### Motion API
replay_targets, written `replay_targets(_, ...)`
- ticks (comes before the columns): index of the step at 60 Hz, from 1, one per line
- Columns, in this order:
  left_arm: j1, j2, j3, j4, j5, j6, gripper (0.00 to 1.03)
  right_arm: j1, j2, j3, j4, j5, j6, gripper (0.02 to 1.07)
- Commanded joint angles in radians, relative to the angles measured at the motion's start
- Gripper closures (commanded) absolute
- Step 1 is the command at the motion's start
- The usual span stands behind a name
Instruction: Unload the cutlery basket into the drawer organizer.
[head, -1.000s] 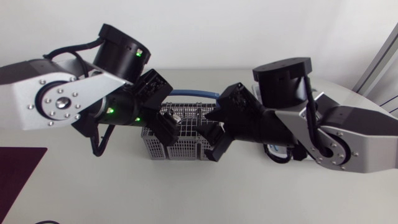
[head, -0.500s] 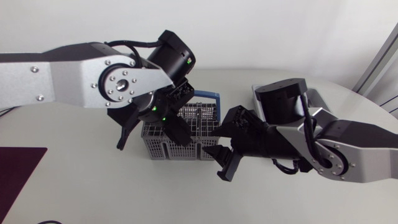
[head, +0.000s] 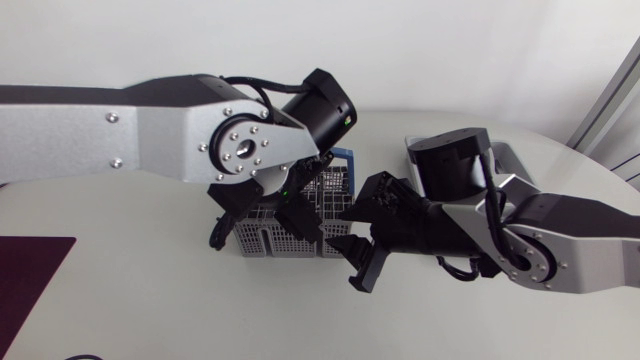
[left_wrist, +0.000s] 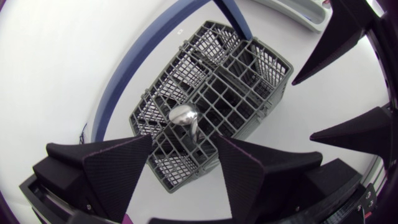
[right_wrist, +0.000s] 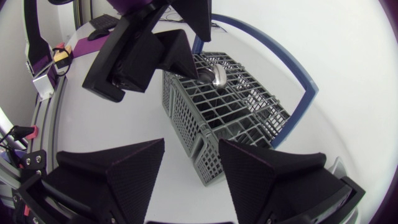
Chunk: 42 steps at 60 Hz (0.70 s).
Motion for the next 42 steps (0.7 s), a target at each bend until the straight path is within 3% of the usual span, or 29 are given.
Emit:
replay_targets(1, -0.013, 0.028, 0.036, -0.019, -0.026, -0.030, 0.11, 0.008, 0.010, -0.026, 0.014, -0.001, -0.009, 0.43)
replay_targets(17, -0.018, 0.054, 0.051, -0.047, -0.035, -0.042, 0.14, 0.028, 0.013, -0.025, 0.016, 0.002, -0.005, 0.43)
replay_targets(32, -0.015, 0.072, 0.052, -0.042, -0.041, -0.047, 0.42, 0.037, 0.016, -0.037, 0.030, 0.005, -0.008, 0.43)
replay_targets(42, -0.009, 0.083, 0.054, -0.036, -0.041, -0.047, 0.44, 0.034, 0.010, -0.043, 0.030, 0.004, -0.008, 0.43)
